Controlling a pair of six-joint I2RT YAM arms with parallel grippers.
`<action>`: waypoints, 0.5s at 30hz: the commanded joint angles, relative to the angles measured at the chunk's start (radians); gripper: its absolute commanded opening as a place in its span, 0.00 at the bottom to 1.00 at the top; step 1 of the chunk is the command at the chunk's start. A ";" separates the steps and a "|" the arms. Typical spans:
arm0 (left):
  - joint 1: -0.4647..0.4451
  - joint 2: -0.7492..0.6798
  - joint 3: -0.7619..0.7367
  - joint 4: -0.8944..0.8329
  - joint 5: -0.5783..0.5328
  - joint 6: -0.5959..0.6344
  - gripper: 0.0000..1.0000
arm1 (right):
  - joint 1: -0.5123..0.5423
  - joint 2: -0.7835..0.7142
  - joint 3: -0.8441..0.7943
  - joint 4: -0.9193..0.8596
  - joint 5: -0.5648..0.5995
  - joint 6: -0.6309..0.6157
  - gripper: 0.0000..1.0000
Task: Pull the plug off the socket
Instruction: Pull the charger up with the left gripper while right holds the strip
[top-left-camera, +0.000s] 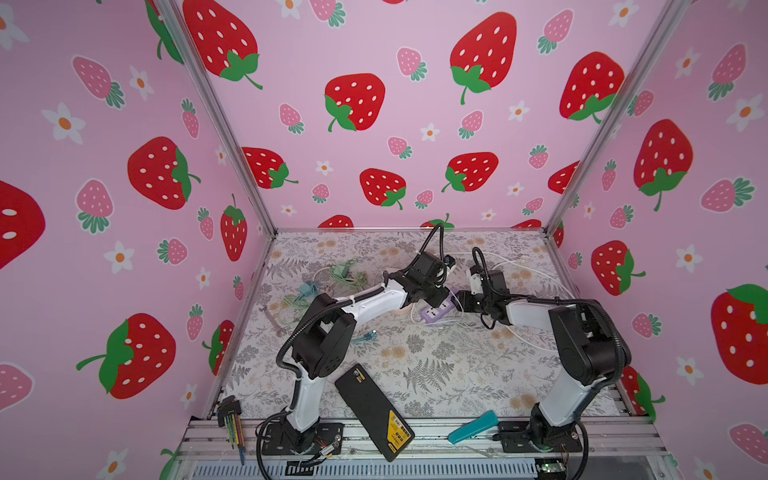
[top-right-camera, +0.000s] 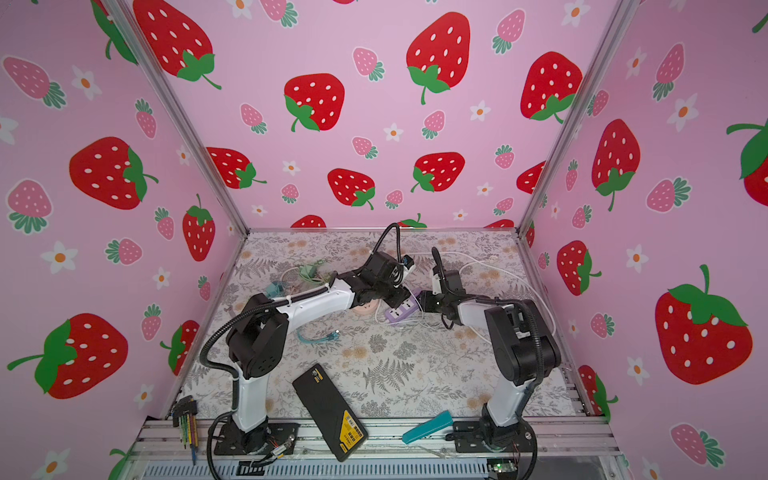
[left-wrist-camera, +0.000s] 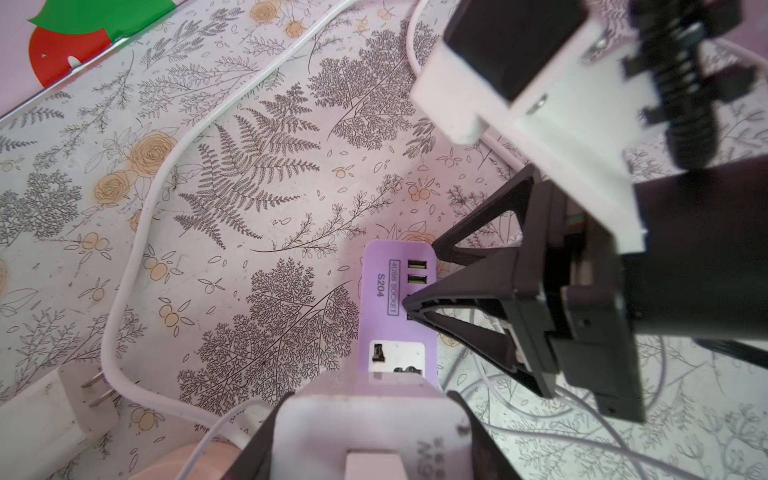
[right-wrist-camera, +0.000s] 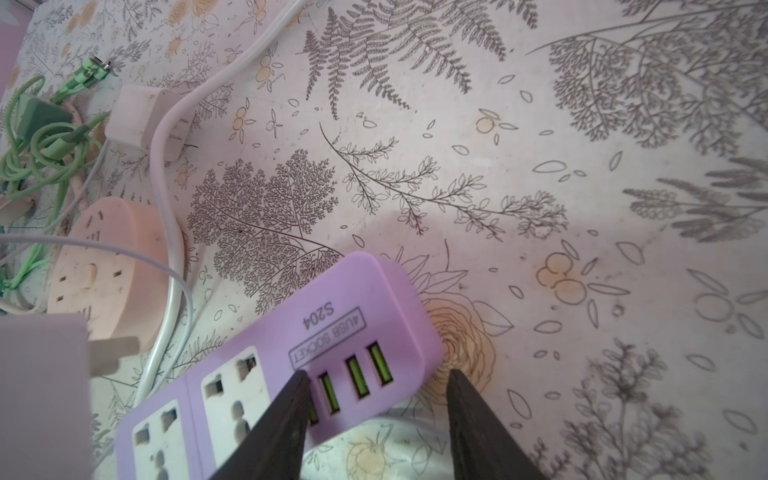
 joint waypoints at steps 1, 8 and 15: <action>-0.011 -0.079 0.071 -0.026 -0.023 0.027 0.23 | 0.007 0.065 -0.035 -0.170 0.063 -0.021 0.54; -0.021 -0.147 0.117 -0.083 -0.044 0.031 0.23 | 0.007 0.059 -0.036 -0.169 0.062 -0.020 0.54; -0.031 -0.220 0.133 -0.115 -0.059 0.027 0.23 | 0.007 0.055 -0.038 -0.169 0.063 -0.017 0.54</action>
